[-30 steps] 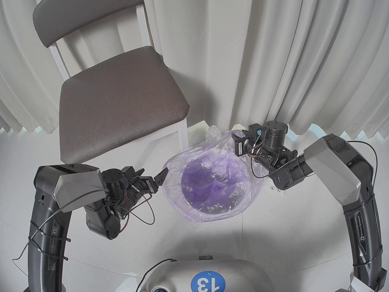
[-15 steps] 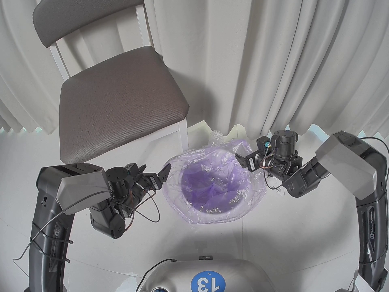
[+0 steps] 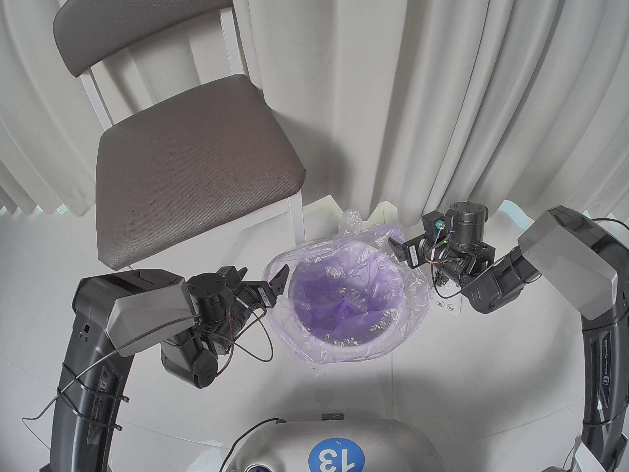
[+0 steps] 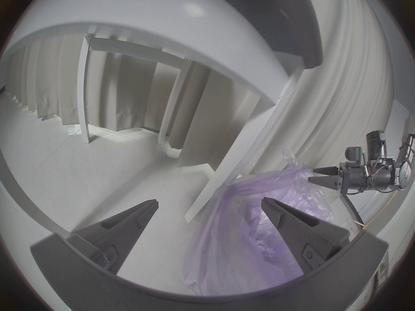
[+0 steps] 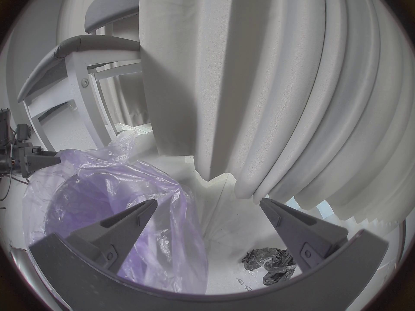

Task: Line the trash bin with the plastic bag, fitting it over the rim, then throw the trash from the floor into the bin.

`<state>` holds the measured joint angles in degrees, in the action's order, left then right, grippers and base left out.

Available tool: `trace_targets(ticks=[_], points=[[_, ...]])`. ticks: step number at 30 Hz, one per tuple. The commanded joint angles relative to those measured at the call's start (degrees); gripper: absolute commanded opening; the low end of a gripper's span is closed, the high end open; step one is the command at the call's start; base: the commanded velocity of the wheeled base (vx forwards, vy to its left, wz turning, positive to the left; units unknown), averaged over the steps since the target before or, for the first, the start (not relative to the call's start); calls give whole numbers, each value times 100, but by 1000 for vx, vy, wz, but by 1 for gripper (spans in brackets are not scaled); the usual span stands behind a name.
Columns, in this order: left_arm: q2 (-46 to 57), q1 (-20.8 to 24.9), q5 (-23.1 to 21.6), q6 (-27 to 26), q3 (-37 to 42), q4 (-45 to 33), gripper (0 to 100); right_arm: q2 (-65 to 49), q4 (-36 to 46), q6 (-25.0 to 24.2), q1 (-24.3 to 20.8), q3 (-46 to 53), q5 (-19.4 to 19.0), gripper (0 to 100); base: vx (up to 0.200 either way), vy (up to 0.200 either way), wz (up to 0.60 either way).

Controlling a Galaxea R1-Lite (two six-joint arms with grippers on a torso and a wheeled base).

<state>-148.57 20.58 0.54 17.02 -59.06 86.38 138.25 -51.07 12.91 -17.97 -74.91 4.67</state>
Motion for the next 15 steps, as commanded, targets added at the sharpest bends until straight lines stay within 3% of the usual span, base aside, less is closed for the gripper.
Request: trace_targets(ticks=[1,7,15], points=[[-164,-98,157,21,-325,-253,100,536,27,1,22,-568,16,100,0,0,0],[-410,-168,641,91,-975,-737,100,1046,53,-34,145,-1351,60,100,0,0,0],[-638,-194,755,179,-1292,-842,100,1617,141,-175,188,-2221,60,100,0,0,0]])
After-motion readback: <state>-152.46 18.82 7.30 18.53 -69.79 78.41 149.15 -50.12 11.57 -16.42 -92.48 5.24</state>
